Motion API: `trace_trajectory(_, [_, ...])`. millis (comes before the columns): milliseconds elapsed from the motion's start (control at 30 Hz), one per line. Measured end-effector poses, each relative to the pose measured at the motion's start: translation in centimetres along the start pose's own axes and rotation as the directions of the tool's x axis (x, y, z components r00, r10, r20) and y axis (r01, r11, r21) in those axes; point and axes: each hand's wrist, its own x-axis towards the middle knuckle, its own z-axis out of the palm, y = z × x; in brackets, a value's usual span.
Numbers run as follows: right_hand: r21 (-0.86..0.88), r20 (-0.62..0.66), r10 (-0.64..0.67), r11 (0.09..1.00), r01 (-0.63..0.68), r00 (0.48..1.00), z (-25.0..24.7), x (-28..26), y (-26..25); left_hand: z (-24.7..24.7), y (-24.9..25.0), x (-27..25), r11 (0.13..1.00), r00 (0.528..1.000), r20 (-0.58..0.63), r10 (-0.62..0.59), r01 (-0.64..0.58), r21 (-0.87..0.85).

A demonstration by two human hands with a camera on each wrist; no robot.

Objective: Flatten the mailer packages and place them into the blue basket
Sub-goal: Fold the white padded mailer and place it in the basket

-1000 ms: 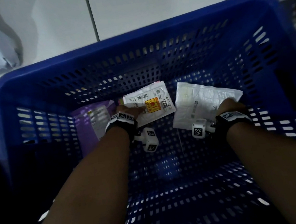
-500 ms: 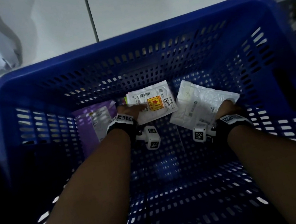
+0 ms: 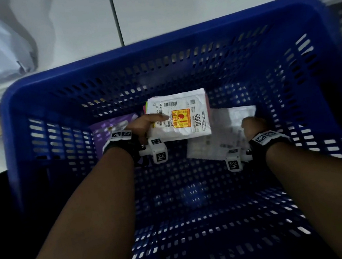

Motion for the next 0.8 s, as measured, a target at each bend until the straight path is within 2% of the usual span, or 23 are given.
trace_trajectory(67, [0.011,0.203,0.016,1.000,-0.019,0.979,1.2,-1.1,-0.1,0.5,-0.3,0.2,0.999,0.999,0.034,-0.032,0.031,0.034])
trace_trajectory(100, [0.033,0.241,0.038,0.998,-0.047,0.970,1.9,-0.6,0.0,0.9,-0.6,0.3,0.997,0.998,0.049,-0.036,0.032,0.072])
trace_trajectory(167, [0.057,0.317,0.025,0.997,-0.046,0.948,3.1,-1.3,0.1,1.4,-1.5,0.7,0.995,0.998,-0.005,-0.064,0.064,0.080])
trace_trajectory(300, [0.193,0.438,0.021,0.974,-0.116,0.899,4.6,-1.4,0.6,2.1,-3.3,1.2,0.980,0.987,0.057,-0.152,0.143,0.137])
trace_trajectory(433, [0.224,0.521,-0.023,0.968,-0.111,0.853,4.9,-2.2,0.4,2.0,-4.9,1.5,0.984,0.978,0.128,-0.167,0.173,-0.040])
trace_trajectory(500, [0.259,0.606,-0.075,0.960,-0.107,0.792,5.1,-2.9,0.2,2.2,-5.5,1.6,0.991,0.994,0.029,-0.109,0.111,-0.075])
trace_trajectory(533, [0.275,0.639,-0.098,0.955,-0.107,0.763,5.2,-3.2,0.3,2.2,-5.9,2.0,0.998,0.996,-0.080,-0.049,0.046,-0.037])
trace_trajectory(600, [0.282,0.662,-0.129,0.956,-0.085,0.739,5.6,-3.3,0.6,2.5,-6.5,2.4,0.995,0.946,-0.309,0.096,-0.096,0.014])
trace_trajectory(667, [0.220,0.675,-0.157,0.976,0.007,0.721,6.2,-3.9,0.3,2.6,-6.7,2.9,0.987,0.892,-0.425,0.156,-0.157,0.033])
trace_trajectory(800, [0.095,0.543,-0.210,0.977,0.188,0.813,8.2,-2.7,-0.9,2.0,-6.2,3.4,0.984,0.845,-0.504,0.176,-0.158,0.079])
